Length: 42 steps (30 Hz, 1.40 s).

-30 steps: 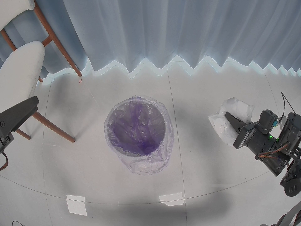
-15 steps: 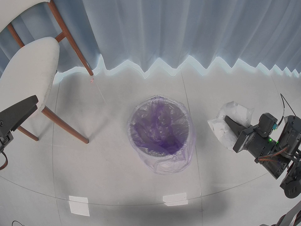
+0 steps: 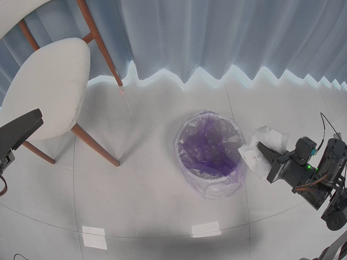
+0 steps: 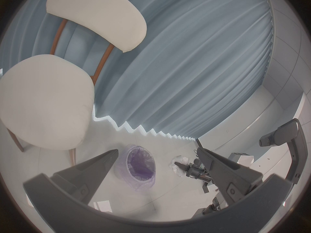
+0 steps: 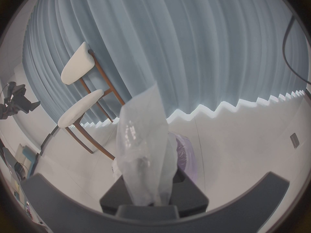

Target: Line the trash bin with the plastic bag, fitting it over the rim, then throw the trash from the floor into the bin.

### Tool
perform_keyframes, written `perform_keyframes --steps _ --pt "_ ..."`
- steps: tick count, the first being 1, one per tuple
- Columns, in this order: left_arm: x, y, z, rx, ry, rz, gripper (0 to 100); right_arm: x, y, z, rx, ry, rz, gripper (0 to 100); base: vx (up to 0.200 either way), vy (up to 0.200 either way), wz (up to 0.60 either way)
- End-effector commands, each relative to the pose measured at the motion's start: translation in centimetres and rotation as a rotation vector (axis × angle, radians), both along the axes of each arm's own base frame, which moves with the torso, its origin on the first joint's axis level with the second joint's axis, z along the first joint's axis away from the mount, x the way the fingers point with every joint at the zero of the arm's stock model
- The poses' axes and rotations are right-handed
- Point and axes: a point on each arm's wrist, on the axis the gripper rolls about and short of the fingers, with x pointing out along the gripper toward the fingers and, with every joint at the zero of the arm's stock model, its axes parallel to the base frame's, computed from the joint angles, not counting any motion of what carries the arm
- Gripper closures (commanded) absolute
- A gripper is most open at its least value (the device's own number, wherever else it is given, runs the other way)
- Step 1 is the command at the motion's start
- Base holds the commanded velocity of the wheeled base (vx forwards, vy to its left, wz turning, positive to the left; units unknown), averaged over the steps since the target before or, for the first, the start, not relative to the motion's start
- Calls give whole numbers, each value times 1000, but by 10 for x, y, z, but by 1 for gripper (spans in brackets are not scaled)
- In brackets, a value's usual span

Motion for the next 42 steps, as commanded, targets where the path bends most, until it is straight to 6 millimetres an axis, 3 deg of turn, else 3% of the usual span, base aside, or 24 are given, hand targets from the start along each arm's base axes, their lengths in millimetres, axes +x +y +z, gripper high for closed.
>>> perform_keyframes --steps 1,15,35,42 --pt "-1 0 5 -6 -14 -9 0 8 4 -23 -43 80 -4 100 0 0 0" --pt "-11 2 -1 -6 -14 -23 0 21 11 -75 -77 131 -8 100 14 0 0" --pt "-12 1 -3 -5 -15 -40 0 23 13 -91 -106 191 -5 100 200 0 0" --pt "-13 1 -2 -3 -27 -52 0 25 27 -111 -89 267 10 100 0 0 0"
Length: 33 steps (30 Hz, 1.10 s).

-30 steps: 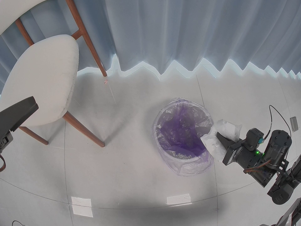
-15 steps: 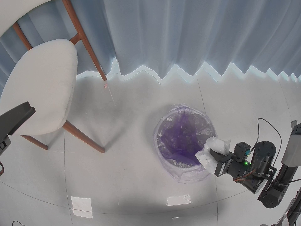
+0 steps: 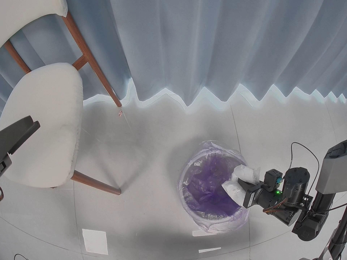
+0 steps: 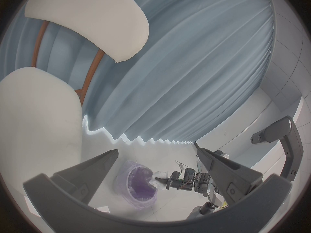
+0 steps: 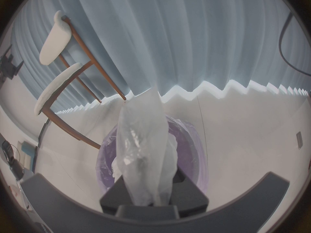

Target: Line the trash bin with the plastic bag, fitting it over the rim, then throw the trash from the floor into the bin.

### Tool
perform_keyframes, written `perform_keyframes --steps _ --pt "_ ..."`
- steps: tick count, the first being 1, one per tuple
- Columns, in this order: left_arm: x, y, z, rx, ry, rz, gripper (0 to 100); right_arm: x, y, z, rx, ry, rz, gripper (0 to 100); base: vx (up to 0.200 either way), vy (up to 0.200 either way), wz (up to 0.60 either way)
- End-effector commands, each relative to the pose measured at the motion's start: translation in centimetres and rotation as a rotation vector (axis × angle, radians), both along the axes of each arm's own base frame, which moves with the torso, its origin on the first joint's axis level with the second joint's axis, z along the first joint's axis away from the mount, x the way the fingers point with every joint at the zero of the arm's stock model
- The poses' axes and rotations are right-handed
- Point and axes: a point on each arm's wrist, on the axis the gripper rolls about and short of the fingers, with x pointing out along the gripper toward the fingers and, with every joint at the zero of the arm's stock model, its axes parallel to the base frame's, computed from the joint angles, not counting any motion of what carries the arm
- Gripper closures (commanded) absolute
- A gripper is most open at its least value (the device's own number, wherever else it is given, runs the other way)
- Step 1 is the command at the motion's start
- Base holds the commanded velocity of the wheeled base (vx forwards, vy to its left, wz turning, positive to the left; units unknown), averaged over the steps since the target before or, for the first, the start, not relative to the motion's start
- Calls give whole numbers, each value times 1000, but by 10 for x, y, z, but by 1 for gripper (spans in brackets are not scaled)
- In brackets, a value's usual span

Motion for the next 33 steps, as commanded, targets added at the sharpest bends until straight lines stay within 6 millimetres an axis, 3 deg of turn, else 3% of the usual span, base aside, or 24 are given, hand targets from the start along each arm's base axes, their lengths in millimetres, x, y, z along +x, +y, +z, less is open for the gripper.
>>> perform_keyframes --steps 1,8,17,33 --pt "-1 0 -2 4 1 -11 0 2 15 -15 27 44 5 100 0 0 0" --pt "-1 -1 -9 10 30 -22 0 5 23 -16 62 44 -35 100 0 0 0" --pt "-4 0 -7 9 4 -21 0 4 19 -18 45 50 -47 100 0 200 0" --pt "-8 -3 -6 32 -31 -64 0 -1 10 -26 -16 81 -67 100 0 0 0"
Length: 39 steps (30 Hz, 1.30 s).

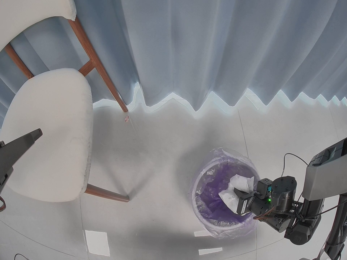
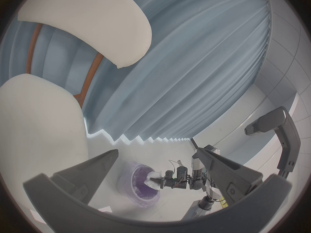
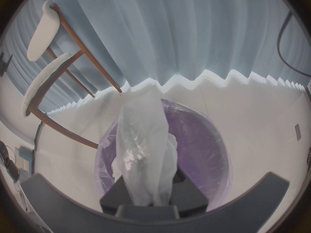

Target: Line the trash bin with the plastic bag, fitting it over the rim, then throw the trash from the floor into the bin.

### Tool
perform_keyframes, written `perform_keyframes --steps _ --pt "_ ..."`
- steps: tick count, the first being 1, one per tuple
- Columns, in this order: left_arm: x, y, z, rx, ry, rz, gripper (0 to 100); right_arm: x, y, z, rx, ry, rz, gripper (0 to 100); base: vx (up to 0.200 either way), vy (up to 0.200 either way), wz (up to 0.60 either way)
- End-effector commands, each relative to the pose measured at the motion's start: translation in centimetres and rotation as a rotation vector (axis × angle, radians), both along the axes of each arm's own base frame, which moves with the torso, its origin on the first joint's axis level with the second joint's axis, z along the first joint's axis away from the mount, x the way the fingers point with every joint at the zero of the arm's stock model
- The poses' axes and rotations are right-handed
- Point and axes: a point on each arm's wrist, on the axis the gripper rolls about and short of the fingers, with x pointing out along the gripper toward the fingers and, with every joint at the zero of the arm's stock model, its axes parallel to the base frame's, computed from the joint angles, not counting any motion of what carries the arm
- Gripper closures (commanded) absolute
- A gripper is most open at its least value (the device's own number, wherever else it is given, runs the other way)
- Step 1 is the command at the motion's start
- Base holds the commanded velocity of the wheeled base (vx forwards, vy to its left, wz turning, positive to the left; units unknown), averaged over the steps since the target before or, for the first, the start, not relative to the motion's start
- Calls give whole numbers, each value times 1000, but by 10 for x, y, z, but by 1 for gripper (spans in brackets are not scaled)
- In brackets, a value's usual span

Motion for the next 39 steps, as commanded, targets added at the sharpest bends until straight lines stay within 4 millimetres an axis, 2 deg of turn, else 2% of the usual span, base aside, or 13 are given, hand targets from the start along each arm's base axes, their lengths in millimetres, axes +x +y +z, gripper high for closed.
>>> perform_keyframes --steps 1,22,23,39 --pt "-5 0 1 -4 -16 -16 0 -2 -1 -1 -7 -4 -9 100 0 0 0" --pt "-6 0 1 -5 -18 -21 0 -3 -2 -1 -27 -4 -3 100 0 0 0" --pt "-6 0 1 -5 -18 -23 0 -3 -2 -1 -27 -4 -3 0 0 0 0" --pt "-6 0 0 -4 -16 -23 0 -4 -3 14 19 -52 -8 0 0 0 0"
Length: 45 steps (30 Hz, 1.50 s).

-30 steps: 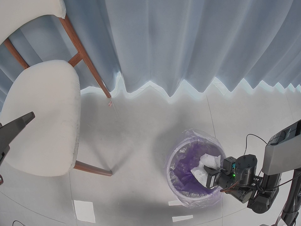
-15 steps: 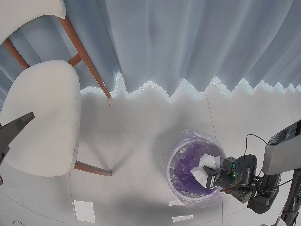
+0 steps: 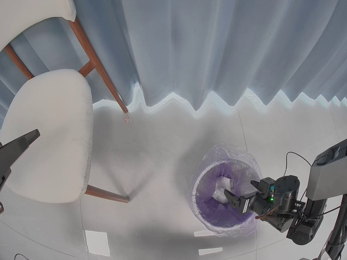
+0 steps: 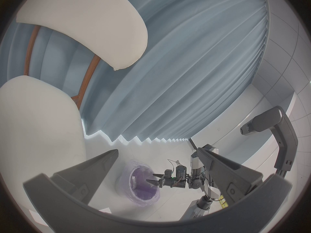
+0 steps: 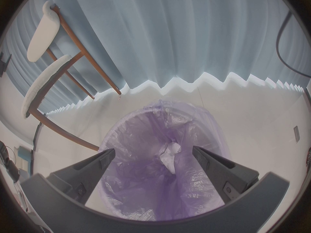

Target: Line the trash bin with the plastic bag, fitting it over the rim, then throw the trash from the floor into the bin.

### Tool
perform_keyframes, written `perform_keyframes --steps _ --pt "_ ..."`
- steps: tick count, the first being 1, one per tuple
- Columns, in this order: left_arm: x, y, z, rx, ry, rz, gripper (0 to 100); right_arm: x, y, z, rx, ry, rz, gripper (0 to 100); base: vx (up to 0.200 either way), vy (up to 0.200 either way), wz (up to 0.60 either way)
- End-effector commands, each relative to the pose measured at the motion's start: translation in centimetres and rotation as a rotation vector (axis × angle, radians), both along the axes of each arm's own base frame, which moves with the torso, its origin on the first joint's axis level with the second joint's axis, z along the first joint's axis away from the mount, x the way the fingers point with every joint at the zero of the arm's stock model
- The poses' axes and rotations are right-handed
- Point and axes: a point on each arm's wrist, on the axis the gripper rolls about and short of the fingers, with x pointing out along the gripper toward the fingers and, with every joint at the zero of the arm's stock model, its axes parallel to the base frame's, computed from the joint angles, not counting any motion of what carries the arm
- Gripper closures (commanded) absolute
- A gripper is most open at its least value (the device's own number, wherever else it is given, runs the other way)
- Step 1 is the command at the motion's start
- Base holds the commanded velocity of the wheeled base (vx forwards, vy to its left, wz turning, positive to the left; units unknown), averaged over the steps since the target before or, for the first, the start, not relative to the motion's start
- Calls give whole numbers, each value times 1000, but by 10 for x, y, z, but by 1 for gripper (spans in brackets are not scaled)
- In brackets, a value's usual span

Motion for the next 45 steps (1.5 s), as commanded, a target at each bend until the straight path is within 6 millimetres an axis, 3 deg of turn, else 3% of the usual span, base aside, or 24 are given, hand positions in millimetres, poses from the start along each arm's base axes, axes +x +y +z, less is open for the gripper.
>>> perform_keyframes --steps 1,3,7,10,11,12,13,14,17,20,25,30,31,32,33,34,35,41,45 --pt "0 0 -1 0 2 -1 0 -1 -1 9 24 -38 0 0 0 0 0" --pt "-1 0 0 -1 -3 -4 0 -2 -1 14 30 -55 -5 0 0 0 0" --pt "-12 4 6 -10 -64 4 0 -11 -10 43 59 -156 -44 0 0 0 0" --pt "-38 12 9 -27 -172 42 0 -28 -41 105 119 -395 -120 0 0 0 0" --pt "-46 15 9 -35 -194 51 0 -32 -48 118 131 -443 -142 0 0 0 0" --pt "-59 19 8 -48 -236 61 0 -32 -48 118 131 -443 -142 0 0 0 0" --pt "-68 21 5 -55 -261 66 0 -45 -68 148 164 -548 -197 0 0 0 0" --pt "-79 24 -1 -62 -289 70 0 -58 -79 161 182 -591 -217 0 0 0 0" --pt "-101 28 -23 -64 -328 119 0 -91 -97 176 198 -643 -243 0 0 0 0" --pt "-106 28 -36 -52 -309 160 0 -106 -106 176 185 -640 -268 0 0 0 0" --pt "-119 29 -84 -36 -267 168 0 -152 -129 146 108 -608 -333 0 0 0 0" --pt "-102 28 -121 65 -233 232 0 -186 -139 117 11 -560 -350 0 0 0 0" --pt "-92 27 -147 136 -207 291 0 -200 -142 103 -35 -528 -378 0 0 0 0" --pt "-89 27 -155 214 -201 339 0 -209 -144 90 -89 -478 -392 0 0 0 0" --pt "-89 27 -155 214 -201 339 0 -209 -144 90 -89 -478 -392 0 0 0 0" --pt "-87 29 -170 348 -103 401 0 -223 -145 66 -185 -394 -412 0 0 0 0" --pt "-86 30 -177 393 -44 470 0 -232 -144 55 -213 -370 -433 0 0 0 0" --pt "-85 38 -176 367 40 831 0 -238 -142 56 -85 -417 -444 0 0 0 0" --pt "-85 40 -177 357 65 917 0 -238 -142 56 -87 -418 -439 0 0 0 0"
